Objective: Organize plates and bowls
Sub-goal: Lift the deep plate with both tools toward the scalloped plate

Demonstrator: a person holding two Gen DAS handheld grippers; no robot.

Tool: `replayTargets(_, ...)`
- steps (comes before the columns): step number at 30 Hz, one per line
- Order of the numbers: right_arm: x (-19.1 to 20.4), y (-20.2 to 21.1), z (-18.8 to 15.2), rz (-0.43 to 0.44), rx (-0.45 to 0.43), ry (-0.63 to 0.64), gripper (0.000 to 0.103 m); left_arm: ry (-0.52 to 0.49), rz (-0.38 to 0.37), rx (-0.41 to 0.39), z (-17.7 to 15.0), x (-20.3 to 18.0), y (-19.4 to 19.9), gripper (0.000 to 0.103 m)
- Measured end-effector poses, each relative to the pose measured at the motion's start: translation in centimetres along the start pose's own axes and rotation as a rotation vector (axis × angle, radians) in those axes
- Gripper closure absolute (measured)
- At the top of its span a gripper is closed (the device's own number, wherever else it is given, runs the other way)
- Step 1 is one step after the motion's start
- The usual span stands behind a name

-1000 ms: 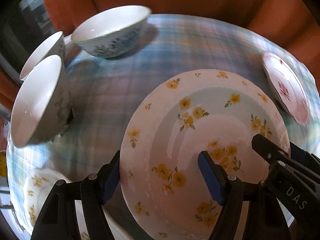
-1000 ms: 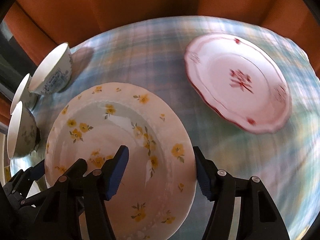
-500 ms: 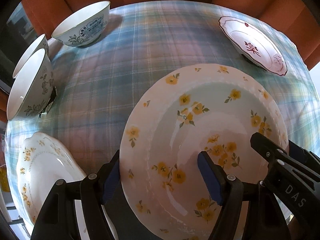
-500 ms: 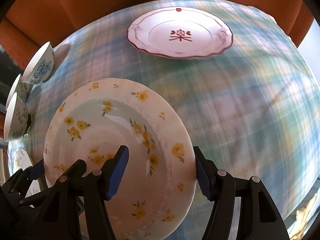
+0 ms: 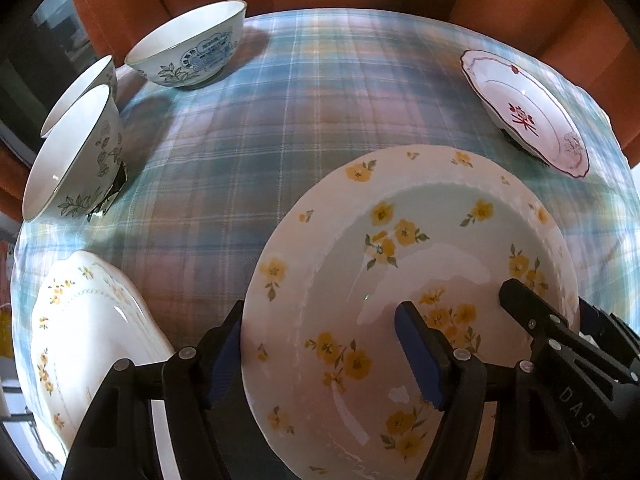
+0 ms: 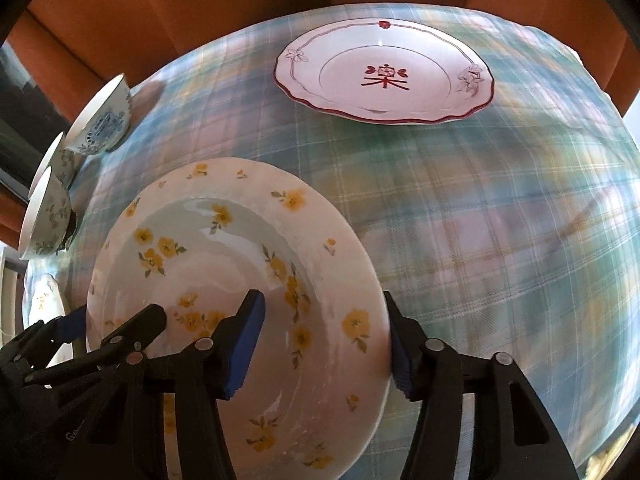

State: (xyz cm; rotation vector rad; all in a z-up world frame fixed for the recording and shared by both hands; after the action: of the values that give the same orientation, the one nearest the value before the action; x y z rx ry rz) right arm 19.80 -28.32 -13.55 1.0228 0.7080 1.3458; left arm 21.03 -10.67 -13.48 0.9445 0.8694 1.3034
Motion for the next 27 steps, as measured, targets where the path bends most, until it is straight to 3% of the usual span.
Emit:
replayTargets(8,0.7,0.7,0.1,-0.067,-0.029,0.041,0.040,0.010,0.001,-0.013,0.0,-0.6,1.0,0.032)
replayTargets(16,-0.1,3.2,-0.8,-0.077,-0.023,-0.016,0.040,-0.017,-0.036,-0.047,-0.8,-0.5,3.6,0.032)
replayTargets(27,3.3,7.6,-1.9,-0.118,-0.088,-0.016,0.040,-0.010,-0.114,-0.117,-1.3,3.5,7.9,0.032)
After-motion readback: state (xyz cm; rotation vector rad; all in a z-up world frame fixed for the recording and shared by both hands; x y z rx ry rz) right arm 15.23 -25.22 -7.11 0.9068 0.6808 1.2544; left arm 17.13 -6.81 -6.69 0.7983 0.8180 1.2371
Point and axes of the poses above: each gripper's, at about its wrist camera, not at the fingertips, and y roughly against the way its jaws point, x to its left, z to its top, the point moved 1 cm from there along -y, roughly the way its jaws point, and after that the axes turned 5 degrees about -x, right-handed, at the moved point
